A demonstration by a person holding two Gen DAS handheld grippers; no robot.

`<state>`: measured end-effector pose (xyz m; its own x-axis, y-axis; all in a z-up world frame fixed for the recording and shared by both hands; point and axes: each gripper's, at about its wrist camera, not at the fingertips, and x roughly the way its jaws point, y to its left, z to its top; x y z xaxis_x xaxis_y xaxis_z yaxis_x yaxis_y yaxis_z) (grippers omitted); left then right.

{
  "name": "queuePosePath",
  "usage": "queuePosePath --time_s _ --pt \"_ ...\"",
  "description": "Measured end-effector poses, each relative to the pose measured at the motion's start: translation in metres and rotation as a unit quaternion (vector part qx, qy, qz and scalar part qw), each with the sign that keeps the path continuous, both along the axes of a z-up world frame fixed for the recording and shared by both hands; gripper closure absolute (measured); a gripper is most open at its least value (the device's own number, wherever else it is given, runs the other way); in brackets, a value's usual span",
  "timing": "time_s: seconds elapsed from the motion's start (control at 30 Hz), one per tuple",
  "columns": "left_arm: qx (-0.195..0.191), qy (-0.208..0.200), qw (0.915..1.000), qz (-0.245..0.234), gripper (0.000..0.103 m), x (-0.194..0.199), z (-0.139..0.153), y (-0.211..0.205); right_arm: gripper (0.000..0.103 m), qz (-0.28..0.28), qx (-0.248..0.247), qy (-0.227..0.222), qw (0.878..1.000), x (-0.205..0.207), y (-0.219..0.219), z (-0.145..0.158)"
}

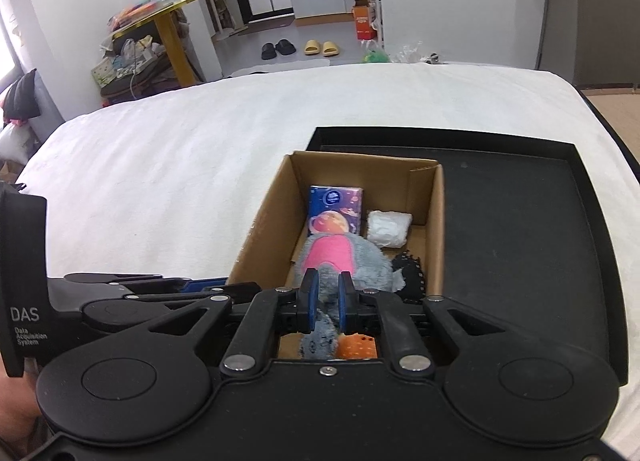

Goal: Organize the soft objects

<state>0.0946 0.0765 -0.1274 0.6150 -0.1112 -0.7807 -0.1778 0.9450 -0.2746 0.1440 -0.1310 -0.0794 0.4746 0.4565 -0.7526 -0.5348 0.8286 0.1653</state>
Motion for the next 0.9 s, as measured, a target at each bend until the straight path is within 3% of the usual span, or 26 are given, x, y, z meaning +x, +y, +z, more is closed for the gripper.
queuePosePath --time_s 0.37,0.53,0.63,0.77,0.9 --pt "0.022 0.009 0.9996 -0.017 0.080 0.008 0.019 -0.010 0.090 -0.037 0.007 0.016 0.999 0.008 -0.034 -0.002" --pt "0.024 0.009 0.9994 -0.024 0.060 0.009 0.037 -0.016 0.076 -0.049 0.021 0.017 0.998 0.011 -0.049 0.006" --pt "0.039 0.002 0.9987 -0.034 0.055 0.007 0.051 -0.022 0.073 -0.056 0.033 0.019 0.998 0.010 -0.059 0.012" --pt "0.070 -0.012 0.9964 -0.046 0.050 -0.002 0.069 -0.032 0.060 -0.062 0.042 0.019 0.997 0.008 -0.070 0.019" --pt "0.082 -0.016 0.9954 -0.046 0.045 -0.007 0.081 -0.037 0.057 -0.062 0.047 0.016 0.997 0.005 -0.077 0.029"
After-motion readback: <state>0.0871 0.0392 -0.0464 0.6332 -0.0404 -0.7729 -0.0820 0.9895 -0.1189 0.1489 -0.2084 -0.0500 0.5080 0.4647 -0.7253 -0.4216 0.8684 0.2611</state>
